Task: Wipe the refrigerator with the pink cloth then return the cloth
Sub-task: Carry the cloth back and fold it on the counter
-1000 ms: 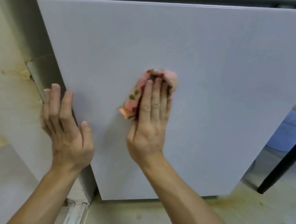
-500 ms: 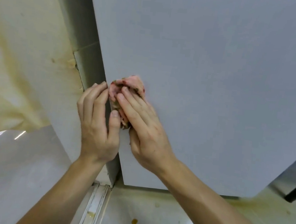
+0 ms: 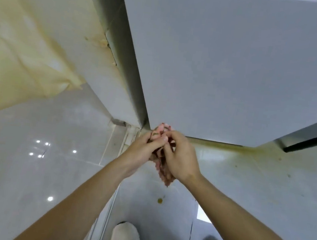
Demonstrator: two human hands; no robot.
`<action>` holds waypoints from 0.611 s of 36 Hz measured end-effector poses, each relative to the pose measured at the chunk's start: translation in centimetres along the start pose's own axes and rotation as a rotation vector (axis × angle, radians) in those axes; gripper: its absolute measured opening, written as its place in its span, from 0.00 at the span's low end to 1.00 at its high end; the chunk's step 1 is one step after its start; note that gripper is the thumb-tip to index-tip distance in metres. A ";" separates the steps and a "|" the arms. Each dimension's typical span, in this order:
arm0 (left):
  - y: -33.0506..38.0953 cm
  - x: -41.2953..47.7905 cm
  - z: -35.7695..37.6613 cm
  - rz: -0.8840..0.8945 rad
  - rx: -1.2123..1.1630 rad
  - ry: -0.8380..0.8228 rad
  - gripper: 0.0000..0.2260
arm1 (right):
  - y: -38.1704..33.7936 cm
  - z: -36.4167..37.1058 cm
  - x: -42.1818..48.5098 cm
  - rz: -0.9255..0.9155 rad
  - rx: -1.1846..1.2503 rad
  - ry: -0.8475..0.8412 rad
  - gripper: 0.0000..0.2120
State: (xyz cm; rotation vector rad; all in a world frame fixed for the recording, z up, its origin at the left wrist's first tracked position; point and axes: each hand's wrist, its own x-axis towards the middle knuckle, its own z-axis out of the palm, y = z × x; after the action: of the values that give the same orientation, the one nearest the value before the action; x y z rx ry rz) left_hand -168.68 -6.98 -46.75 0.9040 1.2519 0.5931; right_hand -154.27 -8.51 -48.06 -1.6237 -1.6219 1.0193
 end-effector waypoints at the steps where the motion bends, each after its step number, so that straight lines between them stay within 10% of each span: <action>1: 0.5 -1.1 0.4 -0.075 -0.056 -0.058 0.16 | -0.8 -0.6 -1.0 0.083 0.017 -0.032 0.07; 11: 4.7 -11.4 3.6 -0.426 -0.002 -0.058 0.10 | -8.8 -6.8 -11.1 0.523 0.132 -0.222 0.08; 22: 15.9 -27.0 8.5 -0.484 0.250 0.197 0.08 | -23.8 -15.7 -20.4 0.451 0.083 -0.408 0.22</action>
State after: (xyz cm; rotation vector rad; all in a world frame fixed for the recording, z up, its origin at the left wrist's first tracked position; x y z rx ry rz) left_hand -165.50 -22.37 -18.34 0.7167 1.6827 0.1427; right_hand -152.08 -26.03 -17.76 -1.8557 -1.4542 1.7187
